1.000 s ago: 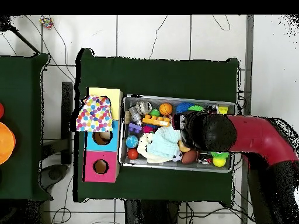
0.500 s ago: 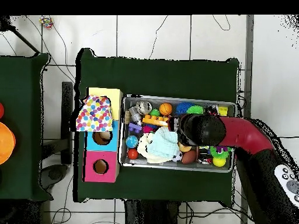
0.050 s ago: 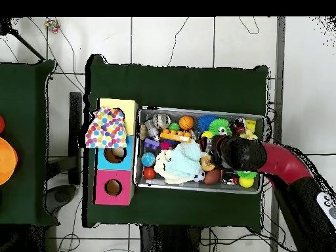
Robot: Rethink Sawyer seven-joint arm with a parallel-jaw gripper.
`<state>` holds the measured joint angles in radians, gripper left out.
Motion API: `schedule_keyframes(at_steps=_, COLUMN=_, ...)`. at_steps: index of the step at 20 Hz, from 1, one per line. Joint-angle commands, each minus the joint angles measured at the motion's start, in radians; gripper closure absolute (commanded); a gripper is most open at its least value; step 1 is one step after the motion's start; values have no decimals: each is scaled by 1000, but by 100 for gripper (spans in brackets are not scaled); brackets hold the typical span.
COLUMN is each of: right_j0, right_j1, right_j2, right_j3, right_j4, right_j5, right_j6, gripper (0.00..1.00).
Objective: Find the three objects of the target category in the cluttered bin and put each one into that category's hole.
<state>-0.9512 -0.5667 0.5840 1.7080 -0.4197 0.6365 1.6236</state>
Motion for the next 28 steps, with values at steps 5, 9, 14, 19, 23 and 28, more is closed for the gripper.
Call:
schedule_keyframes(at_steps=5, right_j0=-16, right_j1=3, right_j2=94, right_j3=-18, right_j4=20, right_j5=-9, right_j6=-60, gripper=0)
schedule_keyframes(at_steps=9, right_j0=4, right_j1=-17, right_j2=67, right_j3=-25, right_j4=-57, right_j5=-76, right_j6=-63, gripper=0)
schedule_keyframes(at_steps=14, right_j0=26, right_j1=-41, right_j2=41, right_j3=-9, right_j4=-58, right_j5=-70, right_j6=-37, gripper=0)
schedule_keyframes(at_steps=19, right_j0=24, right_j1=-33, right_j2=46, right_j3=-14, right_j4=-21, right_j5=-20, right_j6=-45, gripper=0)
schedule_keyframes(at_steps=23, right_j0=4, right_j1=-10, right_j2=67, right_j3=-7, right_j4=-6, right_j5=-32, right_j6=-57, gripper=0)
schedule_keyframes(at_steps=28, right_j0=2, right_j1=-29, right_j2=77, right_j3=5, right_j4=2, right_j5=-43, right_j6=-42, gripper=0)
